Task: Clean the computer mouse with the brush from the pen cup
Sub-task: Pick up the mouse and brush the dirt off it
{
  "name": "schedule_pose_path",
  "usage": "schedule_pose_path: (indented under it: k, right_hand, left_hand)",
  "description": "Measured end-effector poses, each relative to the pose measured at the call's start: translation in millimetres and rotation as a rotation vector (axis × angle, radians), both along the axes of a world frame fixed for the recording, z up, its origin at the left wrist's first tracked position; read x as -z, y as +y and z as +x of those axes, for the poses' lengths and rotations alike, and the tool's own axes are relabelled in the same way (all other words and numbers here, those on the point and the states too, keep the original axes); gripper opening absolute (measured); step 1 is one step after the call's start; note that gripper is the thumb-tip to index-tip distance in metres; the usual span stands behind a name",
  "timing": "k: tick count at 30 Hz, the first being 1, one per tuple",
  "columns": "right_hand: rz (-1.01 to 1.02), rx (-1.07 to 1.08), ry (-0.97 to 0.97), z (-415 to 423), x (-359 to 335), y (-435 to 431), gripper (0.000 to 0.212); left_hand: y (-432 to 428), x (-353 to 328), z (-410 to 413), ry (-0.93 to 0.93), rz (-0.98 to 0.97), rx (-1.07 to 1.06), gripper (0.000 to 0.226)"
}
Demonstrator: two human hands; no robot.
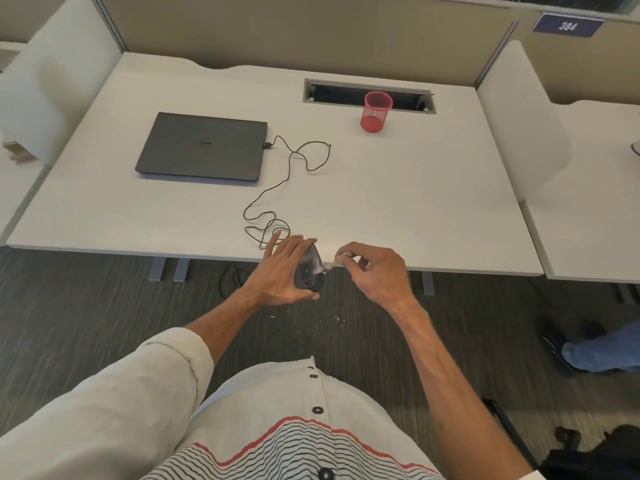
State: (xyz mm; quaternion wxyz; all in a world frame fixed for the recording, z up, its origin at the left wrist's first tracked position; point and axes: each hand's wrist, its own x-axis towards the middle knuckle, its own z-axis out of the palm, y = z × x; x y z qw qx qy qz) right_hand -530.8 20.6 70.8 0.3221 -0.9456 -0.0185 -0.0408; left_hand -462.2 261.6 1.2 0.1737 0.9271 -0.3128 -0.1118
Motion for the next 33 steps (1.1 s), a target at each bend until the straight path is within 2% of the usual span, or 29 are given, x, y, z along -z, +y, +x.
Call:
schedule_pose_path:
  k: [5,11,14,18,23,25,29,33]
  right_hand:
    - [-0.043,0.028,-0.039,0,0,0,0.012]
    - [-0.102,-0.095,-0.216,1,9,17,0.024]
    - [-0.126,-0.132,-0.245,1,14,20,0.027]
    - [-0.172,-0.209,-0.205,-2,13,20,0.021]
    - [-0.188,-0.269,0.002,-5,14,11,0.016]
    - [-0.153,-0.259,0.019,-6,13,10,0.014]
    - [-0.032,-0.121,-0.108,-1,10,16,0.018]
    - [-0.047,-0.075,-0.225,4,11,29,0.02]
  left_hand:
    - [-2,2,1,-0.006,0.071,0.01,0.131]
    - [-4,-1,6,0.011,0.086,0.001,0.13]
    - [-4,-2,8,0.01,0.11,0.003,0.131]
    - [-3,-2,9,0.002,0.12,-0.002,0.128]
    - [-1,0,9,-0.008,0.163,-0.002,0.127]
    - [0,1,9,-0.004,0.159,-0.006,0.127]
    - [0,1,10,0.009,0.167,-0.006,0.128]
    - [-2,1,9,0.009,0.149,-0.007,0.126]
